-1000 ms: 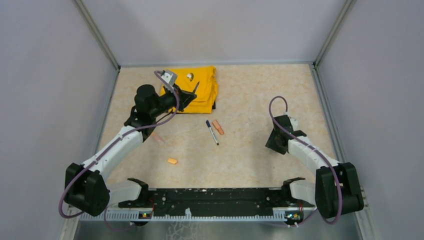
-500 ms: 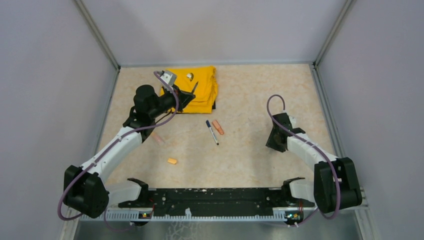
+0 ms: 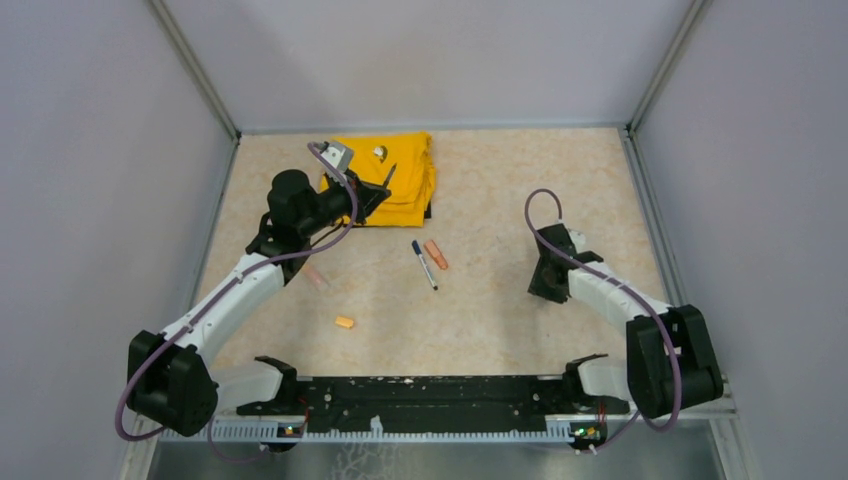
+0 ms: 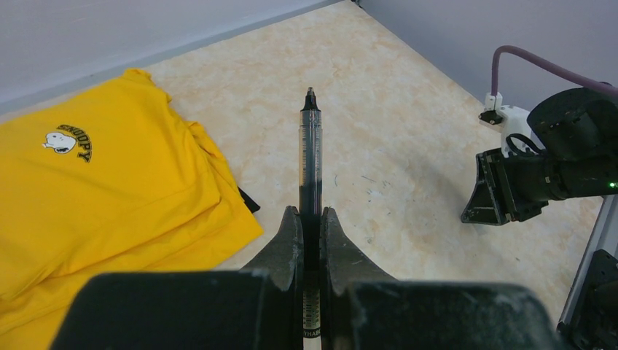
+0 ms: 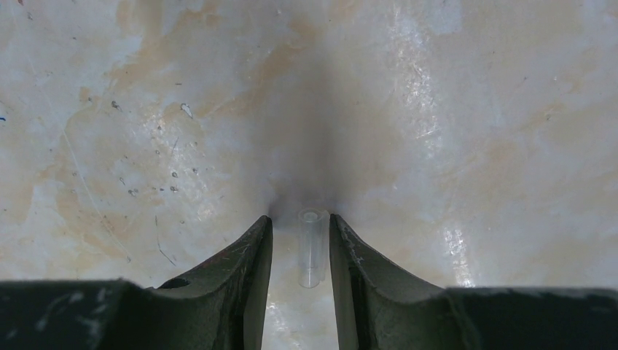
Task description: Insert the pens into the pen caps
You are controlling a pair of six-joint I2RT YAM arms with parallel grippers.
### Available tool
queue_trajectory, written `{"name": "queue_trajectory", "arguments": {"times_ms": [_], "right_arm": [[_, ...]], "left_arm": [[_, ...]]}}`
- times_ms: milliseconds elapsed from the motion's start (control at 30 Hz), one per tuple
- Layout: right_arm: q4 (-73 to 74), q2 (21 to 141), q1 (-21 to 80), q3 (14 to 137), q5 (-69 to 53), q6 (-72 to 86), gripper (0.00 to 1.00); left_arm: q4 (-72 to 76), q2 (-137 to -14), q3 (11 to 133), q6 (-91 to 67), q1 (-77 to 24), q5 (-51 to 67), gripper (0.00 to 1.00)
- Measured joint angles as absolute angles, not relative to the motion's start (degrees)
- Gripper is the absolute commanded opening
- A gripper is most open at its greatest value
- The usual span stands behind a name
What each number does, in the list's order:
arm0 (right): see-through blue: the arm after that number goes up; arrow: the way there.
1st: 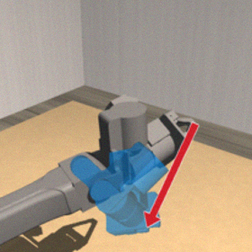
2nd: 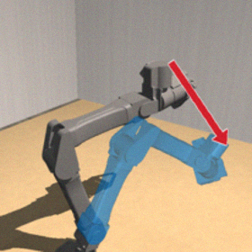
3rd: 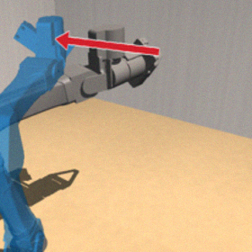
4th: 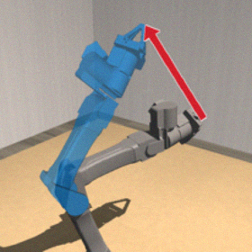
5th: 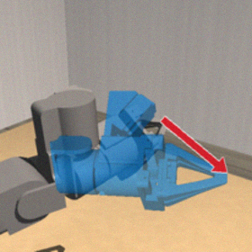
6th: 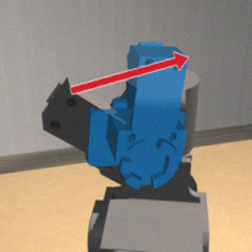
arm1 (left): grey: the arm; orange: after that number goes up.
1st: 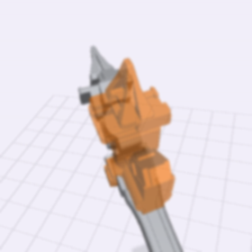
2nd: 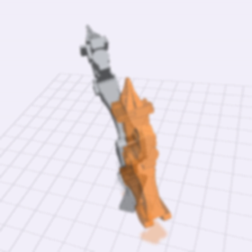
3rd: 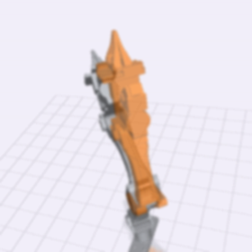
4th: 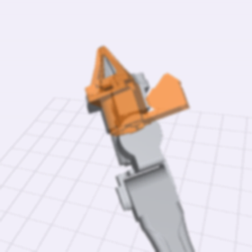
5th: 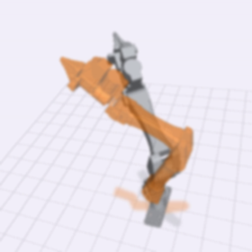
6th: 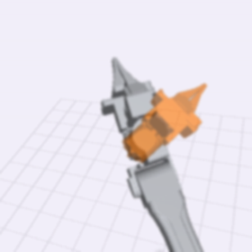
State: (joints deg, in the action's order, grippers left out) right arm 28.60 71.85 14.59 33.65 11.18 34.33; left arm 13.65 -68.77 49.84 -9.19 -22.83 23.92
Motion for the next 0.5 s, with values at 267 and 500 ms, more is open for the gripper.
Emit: {"name": "queue_trajectory", "arguments": {"times_ms": [267,500], "right_arm": [[30.3,74.17,16.86,35.46,13.85,35.57,0.3],[30.98,74.17,16.86,35.57,13.85,36.16,0.24]], "left_arm": [[13.65,-68.77,49.84,-9.19,-22.83,23.92,0.0],[13.65,-68.77,49.84,-9.21,-22.83,23.92,0.0]]}}
